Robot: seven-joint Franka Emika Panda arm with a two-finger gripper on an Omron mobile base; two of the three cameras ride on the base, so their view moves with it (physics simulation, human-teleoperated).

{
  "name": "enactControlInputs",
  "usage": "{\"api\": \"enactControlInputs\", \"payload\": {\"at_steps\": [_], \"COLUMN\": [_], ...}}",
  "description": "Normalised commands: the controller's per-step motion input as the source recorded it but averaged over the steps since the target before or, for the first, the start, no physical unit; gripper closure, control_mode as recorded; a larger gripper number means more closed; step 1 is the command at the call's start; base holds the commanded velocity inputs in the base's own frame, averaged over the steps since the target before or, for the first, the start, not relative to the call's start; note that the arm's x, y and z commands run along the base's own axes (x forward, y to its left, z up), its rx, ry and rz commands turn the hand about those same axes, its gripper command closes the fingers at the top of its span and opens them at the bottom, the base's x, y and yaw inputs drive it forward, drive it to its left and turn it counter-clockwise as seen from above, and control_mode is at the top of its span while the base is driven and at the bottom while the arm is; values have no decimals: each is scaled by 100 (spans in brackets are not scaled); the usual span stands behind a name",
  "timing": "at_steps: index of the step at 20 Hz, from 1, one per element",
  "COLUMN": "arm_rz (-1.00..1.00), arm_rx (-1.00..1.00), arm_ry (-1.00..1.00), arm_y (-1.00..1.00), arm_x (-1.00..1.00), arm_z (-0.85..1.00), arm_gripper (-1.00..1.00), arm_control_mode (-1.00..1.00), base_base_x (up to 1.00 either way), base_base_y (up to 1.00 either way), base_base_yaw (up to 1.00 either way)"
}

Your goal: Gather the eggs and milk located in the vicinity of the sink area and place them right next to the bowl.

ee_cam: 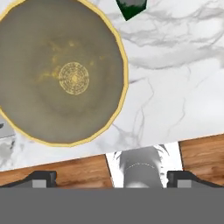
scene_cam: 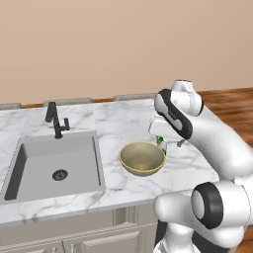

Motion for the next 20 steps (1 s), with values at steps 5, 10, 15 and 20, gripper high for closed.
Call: {"api": "enactControlInputs", "payload": {"at_steps": [5, 10, 15, 20], "arm_rz": [22, 13, 4, 2], "arm_rx": [-19, 4, 0, 0], "arm_ry": [-1, -4, -13, -2], "arm_y": [0, -1, -3, 0], "arm_x": [-8, -19, -47, -7], "arm_z": [0, -20, -16, 0], "arm_gripper": [-100, -100, -100, -100], "arm_control_mode": [-100, -100, -100, -100], "base_base_x": [0, 0, 0, 0], "base_base_y": [0, 0, 0, 0], "base_base_yaw": [0, 0, 0, 0]}}
